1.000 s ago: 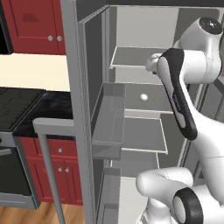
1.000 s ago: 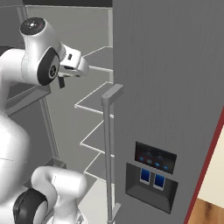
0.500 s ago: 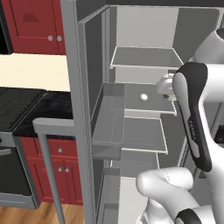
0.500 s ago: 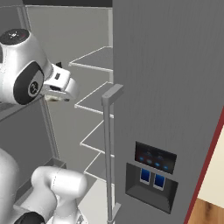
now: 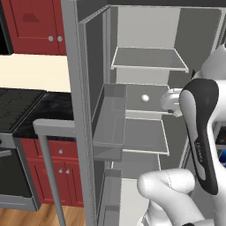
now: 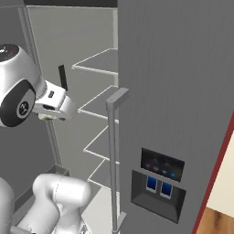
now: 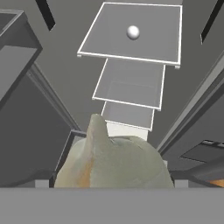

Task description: Retrieve the bottle and the shaker from the cabinet and place them next to the mixing bowl on the counter. Then add garlic from the fridge to the mixing bowl.

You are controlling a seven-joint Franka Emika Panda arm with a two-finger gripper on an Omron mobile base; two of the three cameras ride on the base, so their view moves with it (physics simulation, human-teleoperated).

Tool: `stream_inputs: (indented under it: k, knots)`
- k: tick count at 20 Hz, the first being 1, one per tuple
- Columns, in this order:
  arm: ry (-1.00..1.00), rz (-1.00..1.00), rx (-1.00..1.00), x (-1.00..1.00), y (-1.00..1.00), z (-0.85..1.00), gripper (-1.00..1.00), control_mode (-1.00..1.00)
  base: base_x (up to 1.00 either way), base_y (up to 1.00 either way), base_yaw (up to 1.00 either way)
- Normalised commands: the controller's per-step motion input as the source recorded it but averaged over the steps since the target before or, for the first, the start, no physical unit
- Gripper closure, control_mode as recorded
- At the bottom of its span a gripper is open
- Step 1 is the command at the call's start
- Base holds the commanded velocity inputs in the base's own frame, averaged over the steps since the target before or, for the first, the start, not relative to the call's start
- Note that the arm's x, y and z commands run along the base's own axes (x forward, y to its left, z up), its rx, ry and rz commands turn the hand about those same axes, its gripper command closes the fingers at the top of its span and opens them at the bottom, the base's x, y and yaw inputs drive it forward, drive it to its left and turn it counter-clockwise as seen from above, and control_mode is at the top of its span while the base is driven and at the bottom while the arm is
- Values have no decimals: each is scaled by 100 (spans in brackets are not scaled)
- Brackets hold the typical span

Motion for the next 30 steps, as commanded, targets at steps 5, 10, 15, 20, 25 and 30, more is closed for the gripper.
stream_inputs:
  k: [5,10,15,20,25,30]
  knots:
    - [0,0,0,0,0,0,100,-100,0,0,0]
    - [0,0,0,0,0,0,100,100,-1,0,0]
    - [0,0,0,0,0,0,100,100,-17,18,11]
    - [0,0,0,0,0,0,100,100,-39,39,31]
    - [0,0,0,0,0,0,100,100,-82,43,65]
    - [0,0,0,0,0,0,100,100,-100,25,56]
